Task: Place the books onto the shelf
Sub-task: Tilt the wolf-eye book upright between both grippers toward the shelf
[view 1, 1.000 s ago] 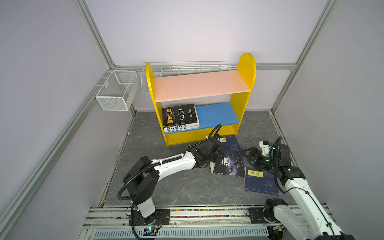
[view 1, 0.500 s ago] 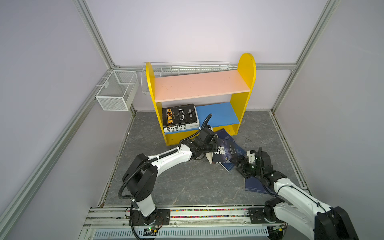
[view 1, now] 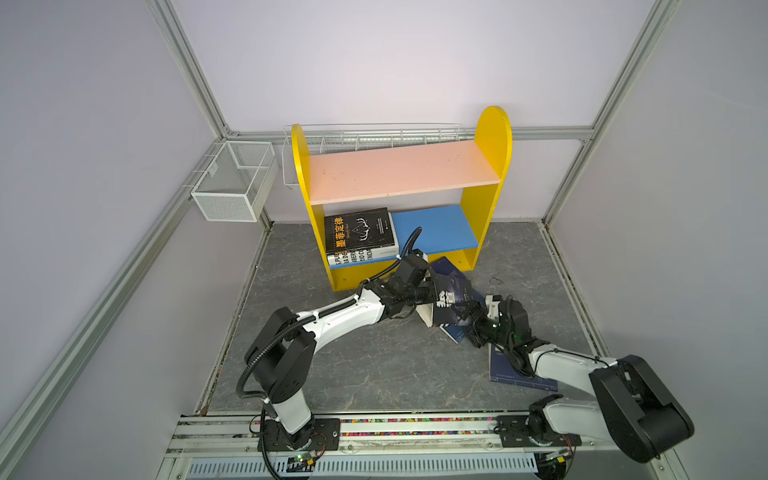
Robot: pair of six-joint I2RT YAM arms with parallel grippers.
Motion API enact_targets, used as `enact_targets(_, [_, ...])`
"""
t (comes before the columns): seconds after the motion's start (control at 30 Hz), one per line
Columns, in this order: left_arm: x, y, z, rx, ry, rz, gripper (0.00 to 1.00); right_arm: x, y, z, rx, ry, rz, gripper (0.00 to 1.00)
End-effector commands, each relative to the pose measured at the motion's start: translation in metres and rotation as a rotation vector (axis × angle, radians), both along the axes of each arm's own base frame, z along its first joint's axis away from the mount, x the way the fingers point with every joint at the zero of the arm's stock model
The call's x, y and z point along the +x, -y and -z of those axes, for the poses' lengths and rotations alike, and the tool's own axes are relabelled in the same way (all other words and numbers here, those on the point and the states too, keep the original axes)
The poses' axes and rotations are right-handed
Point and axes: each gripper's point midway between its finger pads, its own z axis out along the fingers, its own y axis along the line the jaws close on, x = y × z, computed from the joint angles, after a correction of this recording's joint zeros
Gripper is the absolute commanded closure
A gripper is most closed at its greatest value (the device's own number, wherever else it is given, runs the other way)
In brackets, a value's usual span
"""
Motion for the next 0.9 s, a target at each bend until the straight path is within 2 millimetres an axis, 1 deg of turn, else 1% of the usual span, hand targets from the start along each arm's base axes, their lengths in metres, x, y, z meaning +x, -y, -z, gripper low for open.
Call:
enact_targets(0.0, [-0.007, 0.002, 0.011, -0.022, -0.051, 0.0, 1.0, 0.012, 0.002, -0.017, 0.082, 0.071, 0.086, 0.07])
enact_targets(0.07, [-0.01, -0.003, 0.026, -0.009, -0.083, -0.015, 1.0, 0.014, 0.004, -0.019, 0.066, 0.083, 0.098, 0.12])
enact_targets(0.13, [-0.014, -0.009, 0.043, 0.003, -0.113, -0.032, 1.0, 0.016, 0.006, -0.02, 0.041, 0.091, 0.106, 0.21])
enact_targets(0.23, [-0.023, -0.013, 0.061, 0.007, -0.155, -0.036, 1.0, 0.017, 0.007, -0.023, 0.0, 0.095, 0.103, 0.35])
enact_targets(0.3, [-0.026, -0.014, 0.07, 0.007, -0.175, -0.036, 1.0, 0.018, 0.008, -0.024, -0.024, 0.091, 0.1, 0.41])
enact_targets(0.37, [-0.028, -0.015, 0.075, 0.009, -0.187, -0.036, 1.0, 0.017, 0.008, -0.025, -0.057, 0.071, 0.086, 0.49])
enact_targets(0.43, [-0.029, -0.016, 0.074, 0.01, -0.185, -0.036, 1.0, 0.016, 0.009, -0.024, -0.088, 0.055, 0.076, 0.58])
enact_targets(0.53, [-0.028, -0.019, 0.065, 0.017, -0.159, -0.039, 1.0, 0.013, 0.01, -0.023, -0.114, 0.026, 0.068, 0.71])
enact_targets(0.57, [-0.027, -0.021, 0.061, 0.02, -0.146, -0.041, 0.97, 0.012, 0.01, -0.022, -0.117, 0.021, 0.068, 0.75])
enact_targets(0.6, [-0.026, -0.023, 0.058, 0.027, -0.137, -0.044, 0.9, 0.011, 0.011, -0.022, -0.118, 0.019, 0.068, 0.77])
enact_targets(0.63, [-0.027, -0.025, 0.053, 0.031, -0.121, -0.042, 0.82, 0.01, 0.011, -0.023, -0.122, 0.016, 0.069, 0.79])
enact_targets(0.67, [-0.027, -0.028, 0.048, 0.035, -0.111, -0.041, 0.69, 0.009, 0.012, -0.024, -0.128, 0.014, 0.069, 0.79])
enact_targets(0.7, [-0.027, -0.031, 0.044, 0.04, -0.102, -0.045, 0.59, 0.008, 0.013, -0.026, -0.133, 0.016, 0.067, 0.8])
enact_targets(0.73, [-0.028, -0.035, 0.039, 0.046, -0.089, -0.05, 0.51, 0.008, 0.013, -0.031, -0.142, 0.027, 0.063, 0.82])
enact_targets(0.77, [-0.029, -0.04, 0.036, 0.054, -0.078, -0.057, 0.46, 0.008, 0.014, -0.036, -0.151, 0.036, 0.06, 0.84])
enact_targets(0.8, [-0.029, -0.044, 0.031, 0.058, -0.063, -0.065, 0.44, 0.007, 0.014, -0.041, -0.16, 0.047, 0.058, 0.85])
enact_targets(0.87, [-0.031, -0.06, 0.025, 0.087, -0.032, -0.097, 0.38, 0.008, 0.016, -0.059, -0.184, 0.084, 0.05, 0.85])
